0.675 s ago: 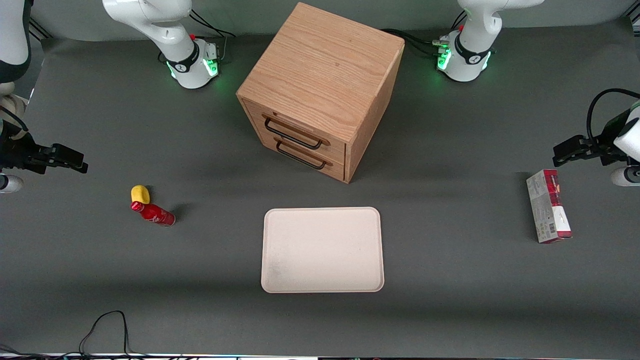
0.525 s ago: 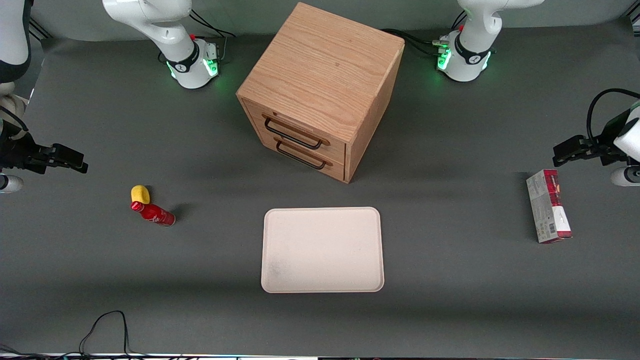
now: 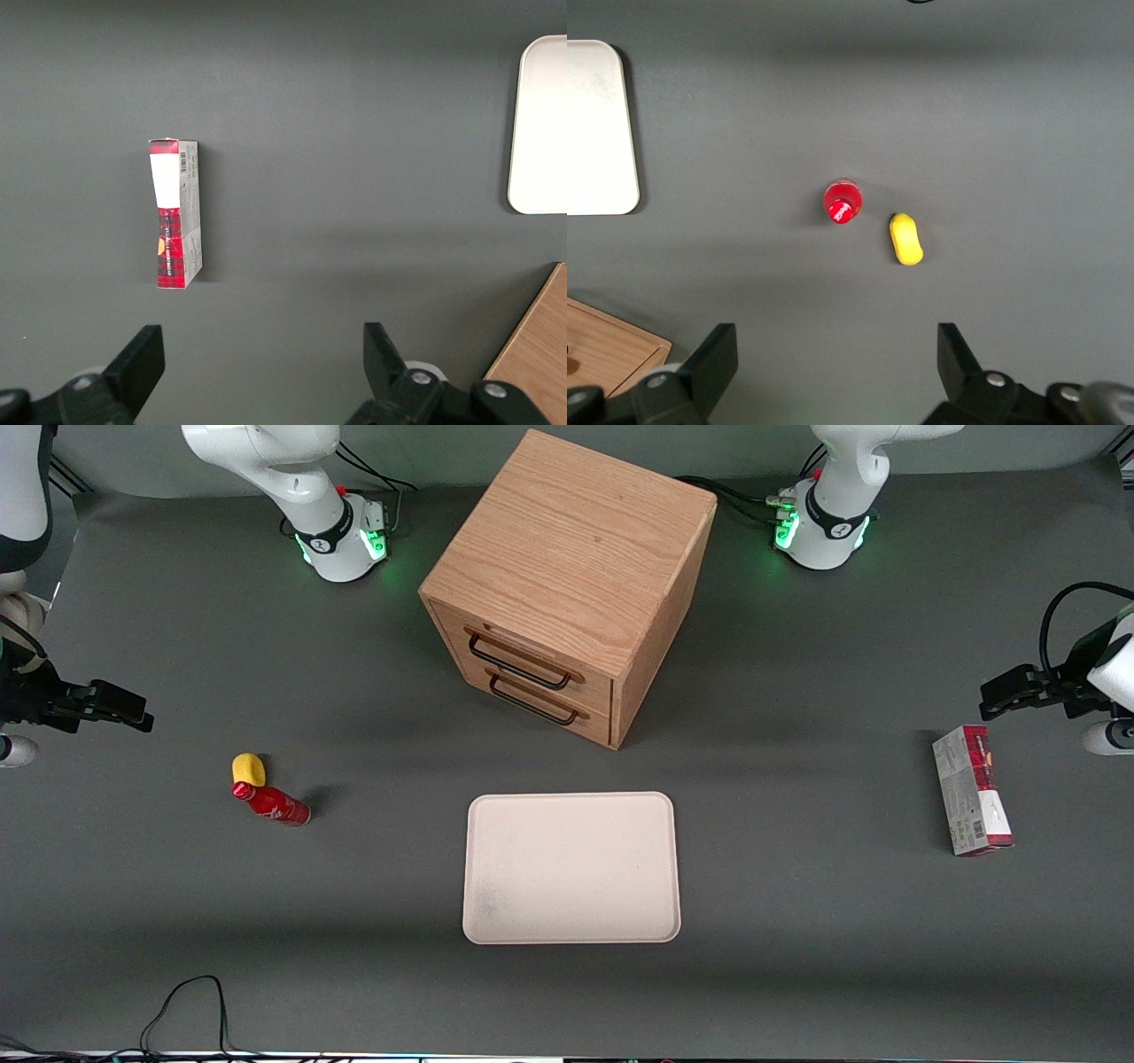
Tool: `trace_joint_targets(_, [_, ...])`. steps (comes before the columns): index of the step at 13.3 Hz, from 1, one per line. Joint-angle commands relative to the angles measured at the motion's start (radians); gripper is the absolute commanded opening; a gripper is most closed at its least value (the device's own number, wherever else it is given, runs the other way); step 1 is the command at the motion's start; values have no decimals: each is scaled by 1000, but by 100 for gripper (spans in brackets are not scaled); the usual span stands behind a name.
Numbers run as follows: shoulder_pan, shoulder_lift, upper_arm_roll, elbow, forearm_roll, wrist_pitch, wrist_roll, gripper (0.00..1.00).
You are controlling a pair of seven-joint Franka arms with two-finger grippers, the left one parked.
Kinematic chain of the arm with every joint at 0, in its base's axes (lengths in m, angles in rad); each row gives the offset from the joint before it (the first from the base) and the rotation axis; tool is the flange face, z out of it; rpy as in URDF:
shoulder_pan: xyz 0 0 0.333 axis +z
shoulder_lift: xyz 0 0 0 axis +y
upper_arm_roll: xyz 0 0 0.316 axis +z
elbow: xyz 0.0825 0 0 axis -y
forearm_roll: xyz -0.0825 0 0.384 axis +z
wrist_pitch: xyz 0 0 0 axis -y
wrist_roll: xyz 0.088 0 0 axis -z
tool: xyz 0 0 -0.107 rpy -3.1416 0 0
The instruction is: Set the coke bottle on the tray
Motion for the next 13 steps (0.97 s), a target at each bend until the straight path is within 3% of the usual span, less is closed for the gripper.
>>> trace_joint_targets(1, [11, -43, -37, -68, 11, 33, -54, 100])
trace_joint_targets(3, [15, -101, -39, -182, 11, 126, -75, 100])
trace_joint_targets(13, [54, 1, -29, -185, 16, 226, -148, 100])
